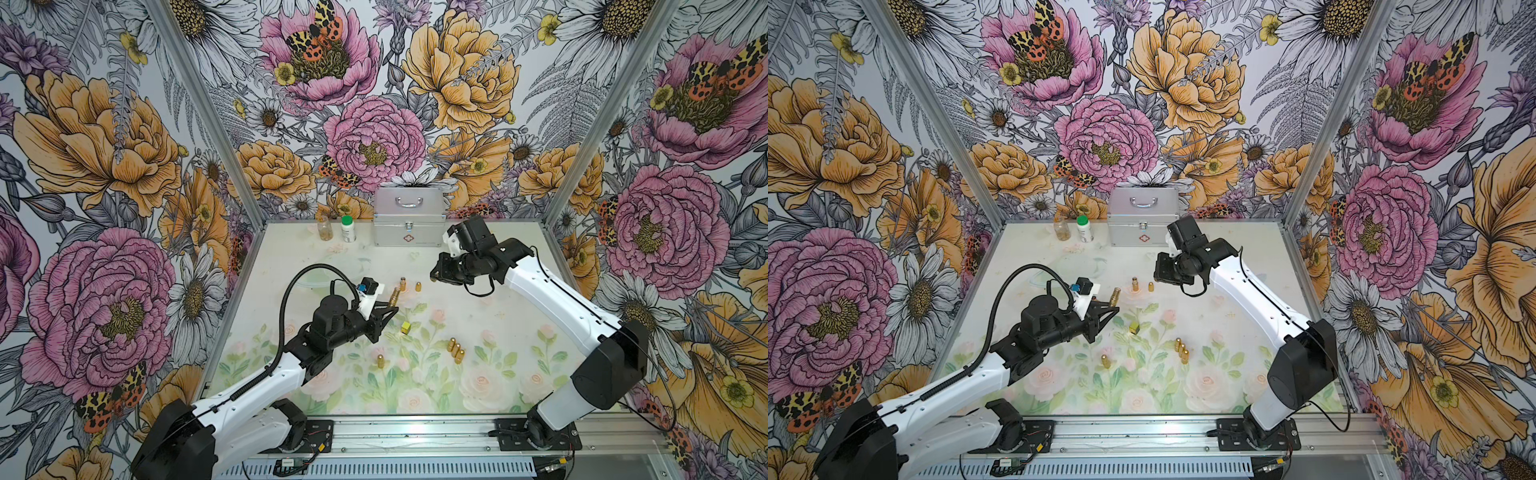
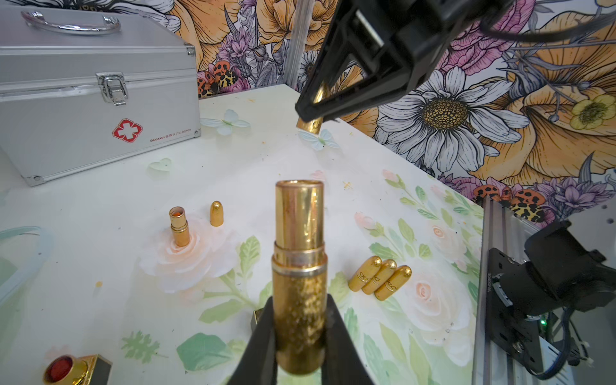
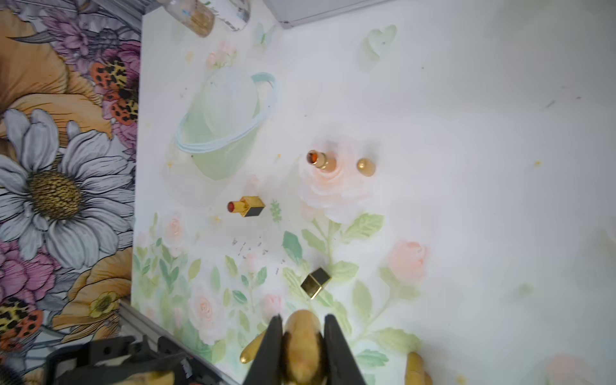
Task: Open the lipstick cap
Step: Place the cover at the center of the board.
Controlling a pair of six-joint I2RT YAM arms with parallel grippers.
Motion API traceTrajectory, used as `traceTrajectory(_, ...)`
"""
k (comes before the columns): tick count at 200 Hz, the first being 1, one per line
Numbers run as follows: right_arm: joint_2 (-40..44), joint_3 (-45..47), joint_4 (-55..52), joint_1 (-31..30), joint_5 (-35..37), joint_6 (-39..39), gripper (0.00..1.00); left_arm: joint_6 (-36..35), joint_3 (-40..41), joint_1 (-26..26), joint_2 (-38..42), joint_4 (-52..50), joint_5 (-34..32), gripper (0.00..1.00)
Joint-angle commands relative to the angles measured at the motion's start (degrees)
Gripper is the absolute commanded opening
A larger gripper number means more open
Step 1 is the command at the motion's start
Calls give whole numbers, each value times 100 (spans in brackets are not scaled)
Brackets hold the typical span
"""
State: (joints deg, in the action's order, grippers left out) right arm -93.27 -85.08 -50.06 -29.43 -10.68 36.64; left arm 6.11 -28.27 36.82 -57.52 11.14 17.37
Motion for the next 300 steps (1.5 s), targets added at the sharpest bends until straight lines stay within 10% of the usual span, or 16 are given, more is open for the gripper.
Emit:
traceTrajectory(1, -368, 278, 417, -41, 1288, -214, 13, 41, 120, -54, 66, -126, -118, 0)
traceTrajectory(208, -2082, 1070, 2209, -191, 1853, -378, 13, -191, -163, 372, -329, -498, -893, 0)
traceTrajectory(300, -1878, 1081, 2189, -291, 1941, -461, 27, -197, -105, 377, -295, -498, -942, 0)
